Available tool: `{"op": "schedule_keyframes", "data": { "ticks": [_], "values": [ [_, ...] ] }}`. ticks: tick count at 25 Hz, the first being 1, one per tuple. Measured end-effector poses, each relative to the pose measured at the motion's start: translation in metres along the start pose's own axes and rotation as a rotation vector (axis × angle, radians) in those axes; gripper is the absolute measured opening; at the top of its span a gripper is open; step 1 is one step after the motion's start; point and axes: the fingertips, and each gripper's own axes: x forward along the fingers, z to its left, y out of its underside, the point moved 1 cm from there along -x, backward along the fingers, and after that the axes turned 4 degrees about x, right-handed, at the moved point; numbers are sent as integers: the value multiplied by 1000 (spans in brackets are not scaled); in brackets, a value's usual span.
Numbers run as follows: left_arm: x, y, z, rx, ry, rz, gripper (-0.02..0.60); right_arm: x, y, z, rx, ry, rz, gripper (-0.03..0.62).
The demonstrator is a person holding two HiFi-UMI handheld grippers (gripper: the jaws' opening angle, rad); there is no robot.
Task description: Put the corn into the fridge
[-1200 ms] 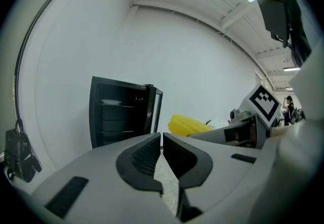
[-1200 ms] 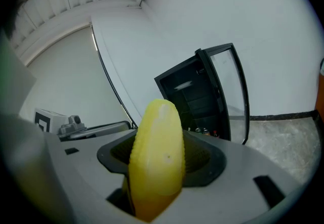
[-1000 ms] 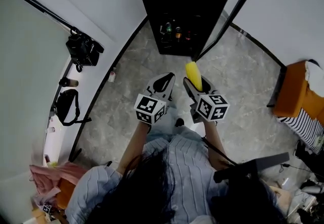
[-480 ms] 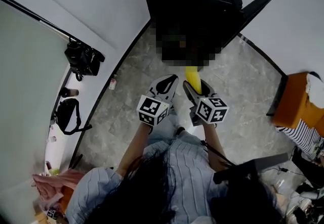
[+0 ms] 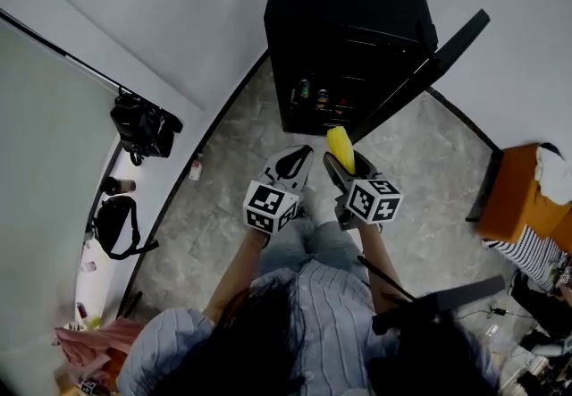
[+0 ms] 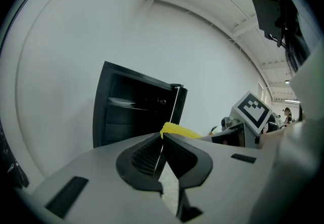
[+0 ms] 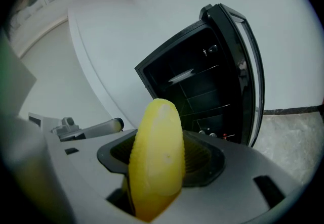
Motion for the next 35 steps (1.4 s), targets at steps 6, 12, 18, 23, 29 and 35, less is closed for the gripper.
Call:
{"op": "schedule_keyframes", "data": {
  "ticks": [6, 12, 18, 23, 29, 35],
  "values": [
    [26, 11, 9, 8, 22, 15, 8, 29, -10, -30, -31, 29, 16, 256],
    [52, 7, 27, 23, 21, 5, 8, 65, -23, -62, -48, 58, 21, 257],
    [73, 4, 44, 25, 3, -10, 8, 108, -50, -102, -86, 103, 9, 256],
    [84, 19, 45, 44, 11, 18, 8, 145, -65, -139, -92, 155, 34, 256],
    [95, 30, 52, 55, 1, 34, 8, 183, -76, -168, -165, 194, 77, 256],
    [105, 31, 61, 50, -16, 33, 8, 212, -74, -182, -231, 212, 130, 256]
  ]
}}
